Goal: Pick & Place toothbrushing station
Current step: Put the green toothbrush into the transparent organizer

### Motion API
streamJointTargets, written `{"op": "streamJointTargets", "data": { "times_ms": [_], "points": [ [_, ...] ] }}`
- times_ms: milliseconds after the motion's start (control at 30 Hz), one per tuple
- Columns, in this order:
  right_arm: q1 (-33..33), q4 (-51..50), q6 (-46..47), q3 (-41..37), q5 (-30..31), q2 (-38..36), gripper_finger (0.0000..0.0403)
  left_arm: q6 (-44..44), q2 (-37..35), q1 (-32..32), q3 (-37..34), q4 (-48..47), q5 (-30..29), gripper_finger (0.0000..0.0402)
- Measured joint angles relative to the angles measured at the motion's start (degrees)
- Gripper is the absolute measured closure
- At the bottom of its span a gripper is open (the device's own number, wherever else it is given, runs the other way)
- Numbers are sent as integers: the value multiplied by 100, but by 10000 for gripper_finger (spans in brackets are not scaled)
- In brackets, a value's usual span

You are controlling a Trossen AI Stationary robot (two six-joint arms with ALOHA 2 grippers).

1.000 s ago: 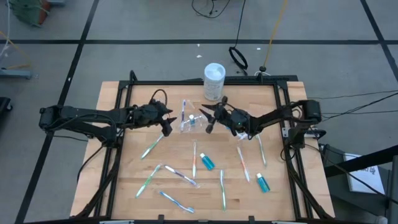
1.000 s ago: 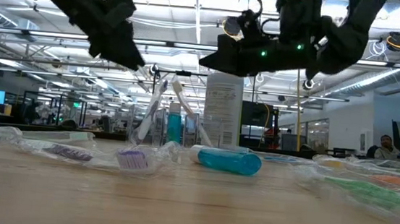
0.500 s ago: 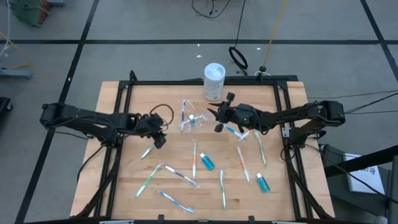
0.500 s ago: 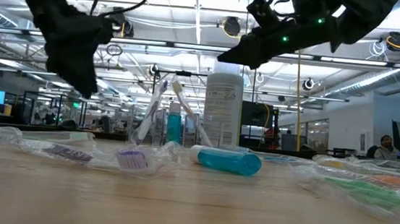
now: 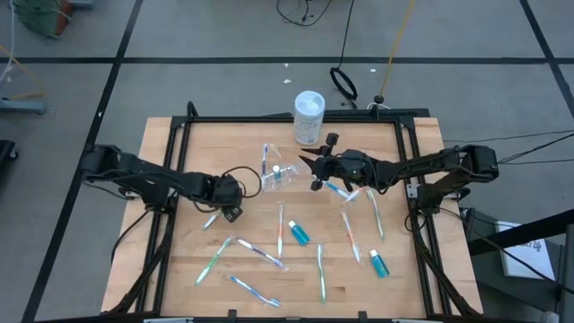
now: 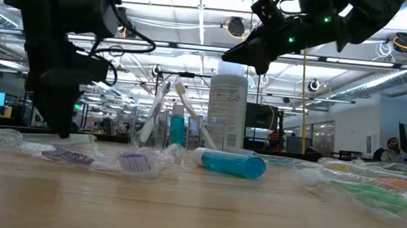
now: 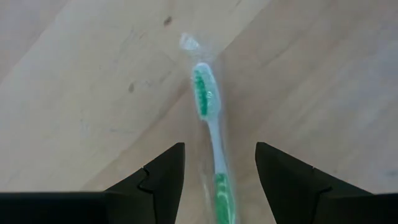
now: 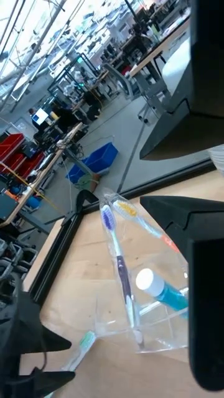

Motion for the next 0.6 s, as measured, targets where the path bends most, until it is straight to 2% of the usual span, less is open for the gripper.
{"op": "streamJointTargets", "data": {
  "times_ms": [333, 600],
  "points": [
    [2, 22, 6, 0, -4, 0, 312, -413, 607, 97, 29, 238, -137, 204],
    [7, -24, 6, 0, -9, 0, 312, -302, 552, 93, 18, 436, -68, 296]
  ]
}}
